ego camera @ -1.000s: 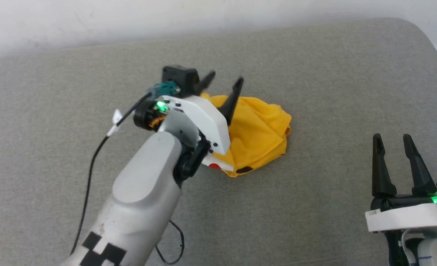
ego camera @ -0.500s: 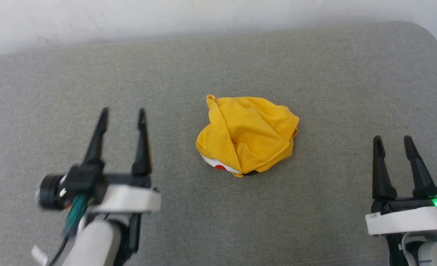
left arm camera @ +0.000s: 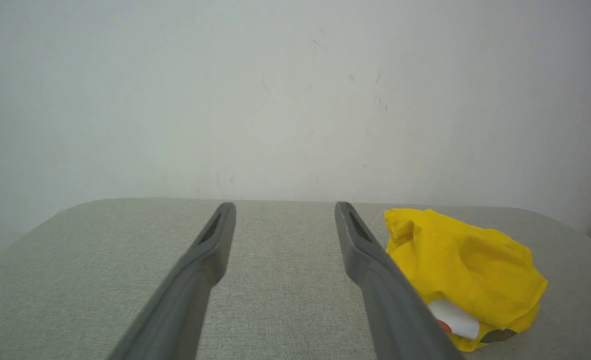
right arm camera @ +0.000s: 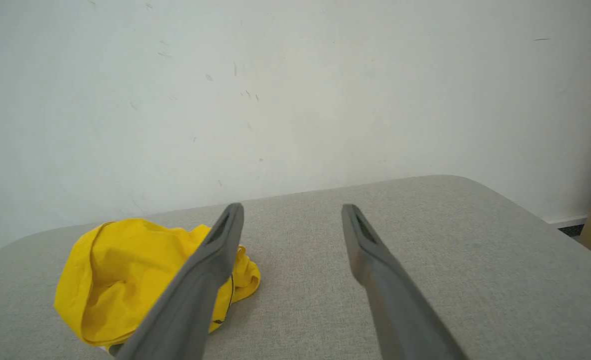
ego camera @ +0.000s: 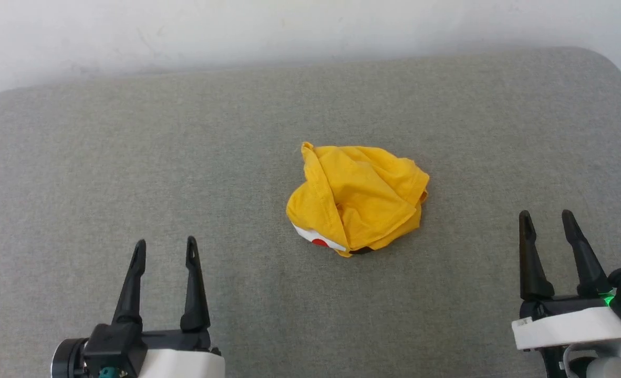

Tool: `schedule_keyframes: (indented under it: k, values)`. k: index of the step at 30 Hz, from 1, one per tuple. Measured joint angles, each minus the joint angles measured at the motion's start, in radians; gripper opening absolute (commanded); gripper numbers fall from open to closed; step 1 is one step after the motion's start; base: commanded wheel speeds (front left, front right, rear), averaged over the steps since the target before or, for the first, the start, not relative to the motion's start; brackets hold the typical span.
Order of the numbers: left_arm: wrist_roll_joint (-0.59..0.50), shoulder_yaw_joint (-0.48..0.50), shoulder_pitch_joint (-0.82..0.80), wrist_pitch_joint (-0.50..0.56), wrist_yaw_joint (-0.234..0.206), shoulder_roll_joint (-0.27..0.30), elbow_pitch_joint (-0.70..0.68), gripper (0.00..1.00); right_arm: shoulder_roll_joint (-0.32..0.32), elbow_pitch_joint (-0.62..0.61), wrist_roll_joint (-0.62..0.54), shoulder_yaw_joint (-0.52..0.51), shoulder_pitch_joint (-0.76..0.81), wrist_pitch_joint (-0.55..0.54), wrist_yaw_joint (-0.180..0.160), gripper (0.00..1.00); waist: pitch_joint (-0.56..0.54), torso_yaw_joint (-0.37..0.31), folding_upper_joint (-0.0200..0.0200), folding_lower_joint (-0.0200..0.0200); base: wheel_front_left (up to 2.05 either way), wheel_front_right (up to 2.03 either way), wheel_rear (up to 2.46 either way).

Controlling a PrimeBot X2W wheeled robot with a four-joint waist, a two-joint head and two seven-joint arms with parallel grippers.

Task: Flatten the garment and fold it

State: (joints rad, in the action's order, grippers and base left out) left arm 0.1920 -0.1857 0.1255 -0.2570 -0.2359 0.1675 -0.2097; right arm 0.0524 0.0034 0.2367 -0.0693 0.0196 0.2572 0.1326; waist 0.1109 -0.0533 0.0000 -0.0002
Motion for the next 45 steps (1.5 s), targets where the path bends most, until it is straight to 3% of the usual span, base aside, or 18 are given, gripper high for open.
schedule_keyframes:
  k: [6,12,19,24,27,28,29,30,31,39,45]
  values:
    - [-0.027,0.021,-0.003,0.000,0.049,-0.035,0.006,1.00,0.000,0.010,-0.051,0.038,-0.040,-0.005,0.000,1.00,0.005,0.028,0.0001,0.0001,0.00,0.00,0.00]
    - [-0.036,0.027,-0.021,0.000,0.087,-0.067,0.025,1.00,0.008,0.033,-0.107,0.112,-0.191,-0.222,0.000,1.00,0.036,0.058,0.0000,0.0002,0.00,0.00,0.00]
    - [-0.045,0.035,-0.050,0.000,0.116,-0.089,0.047,1.00,0.152,0.108,-0.065,0.259,-0.303,-0.508,0.000,1.00,0.069,0.101,0.0000,0.0003,0.00,0.00,0.00]
    - [-0.046,0.035,-0.071,0.000,0.132,-0.102,0.066,1.00,0.230,0.168,-0.039,0.364,-0.348,-0.562,0.000,1.00,0.080,0.140,0.0000,0.0003,0.00,0.00,0.00]
    - [-0.046,0.041,-0.072,0.000,0.139,-0.105,0.072,1.00,0.233,0.211,-0.030,0.397,-0.370,-0.562,0.000,1.00,0.081,0.162,0.0000,0.0003,0.00,0.00,0.00]
    - [-0.046,0.042,-0.072,0.000,0.140,-0.105,0.076,1.00,0.233,0.230,-0.029,0.407,-0.378,-0.562,0.000,0.92,0.081,0.169,0.0000,0.0003,0.00,0.00,0.00]
    - [-0.046,0.041,-0.072,0.000,0.140,-0.106,0.079,1.00,0.230,0.249,-0.027,0.415,-0.386,-0.557,0.000,0.56,0.081,0.175,0.0000,0.0003,0.00,0.00,0.00]
    - [-0.046,0.041,-0.072,0.000,0.144,-0.107,0.081,1.00,0.230,0.269,-0.027,0.423,-0.393,-0.552,0.000,0.12,0.080,0.181,0.0000,0.0003,0.00,0.00,0.00]
    - [-0.046,0.040,-0.072,0.000,0.146,-0.108,0.084,1.00,0.231,0.291,-0.027,0.430,-0.400,-0.545,0.000,0.00,0.079,0.186,0.0000,0.0003,0.00,0.00,0.00]
    - [-0.044,0.048,-0.072,0.000,0.146,-0.112,0.091,1.00,0.197,0.338,-0.001,0.420,-0.468,-0.463,0.000,0.00,0.056,0.200,0.0000,0.0002,0.00,0.00,0.00]
    - [-0.043,0.064,-0.072,0.000,0.146,-0.112,0.089,1.00,0.160,0.298,0.069,0.304,-0.561,-0.450,0.000,0.00,0.042,0.175,0.0000,0.0001,0.00,0.00,0.00]
